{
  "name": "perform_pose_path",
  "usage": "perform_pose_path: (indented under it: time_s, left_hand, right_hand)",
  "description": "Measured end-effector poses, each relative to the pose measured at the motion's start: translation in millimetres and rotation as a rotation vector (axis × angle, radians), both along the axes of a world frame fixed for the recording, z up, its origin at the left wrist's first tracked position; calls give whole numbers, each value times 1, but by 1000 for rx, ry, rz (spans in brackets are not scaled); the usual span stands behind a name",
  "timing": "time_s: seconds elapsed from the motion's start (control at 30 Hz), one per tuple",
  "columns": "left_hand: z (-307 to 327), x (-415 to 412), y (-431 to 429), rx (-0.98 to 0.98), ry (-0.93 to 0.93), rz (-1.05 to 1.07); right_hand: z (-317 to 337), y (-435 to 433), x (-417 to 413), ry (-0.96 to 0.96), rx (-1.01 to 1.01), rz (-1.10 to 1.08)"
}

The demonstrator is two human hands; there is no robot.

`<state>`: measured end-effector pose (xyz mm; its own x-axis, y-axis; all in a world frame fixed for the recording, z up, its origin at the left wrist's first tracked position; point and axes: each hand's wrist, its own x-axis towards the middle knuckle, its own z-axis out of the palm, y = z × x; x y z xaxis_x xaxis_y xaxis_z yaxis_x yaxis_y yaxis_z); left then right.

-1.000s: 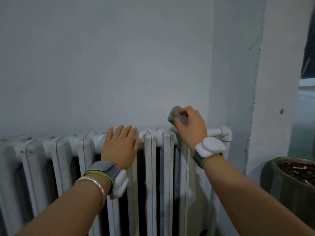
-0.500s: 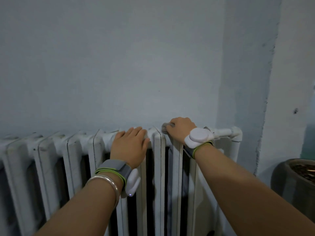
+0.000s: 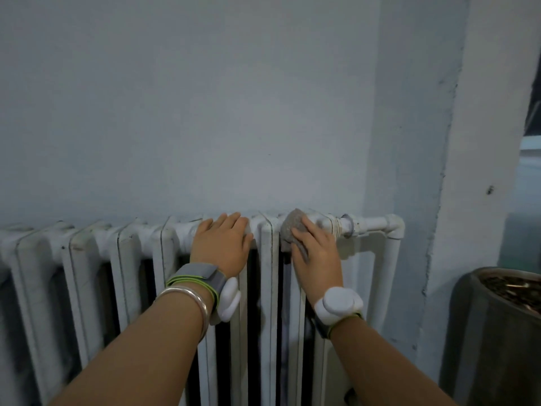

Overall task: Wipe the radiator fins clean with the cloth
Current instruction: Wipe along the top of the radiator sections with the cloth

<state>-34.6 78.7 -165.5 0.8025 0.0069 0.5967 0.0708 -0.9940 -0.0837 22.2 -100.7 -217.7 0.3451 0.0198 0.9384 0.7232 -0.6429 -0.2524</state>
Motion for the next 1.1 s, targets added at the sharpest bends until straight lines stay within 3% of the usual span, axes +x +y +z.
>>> perform_pose_path:
  time_s: [0.17,0.4,0.53,0.67,0.87,1.0,1.1]
  left_hand:
    - [0,-1,0,1,-12,-14]
    - [0,-3,-1,5,-24,-13]
    - [1,-5,-2,3,-28,-29]
    - [5,-3,1,-18,-7,-40]
    - [8,-14,0,-40,-22,-20]
    - [7,-19,10,-109,-14,-11]
    - [2,-21,15,-122,-15,-13]
  right_hand:
    - [-32,-3,-6,75,49,19]
    - [-76,-16,-14,370,-55,128]
    - [-44,-19,-26,376,53,144]
    - [28,-9,-26,218,140,100]
    - [101,5,11,296,-105,-113]
    - [106,27,35,509,-358,-181]
    - [99,33,42,645,-423,-157]
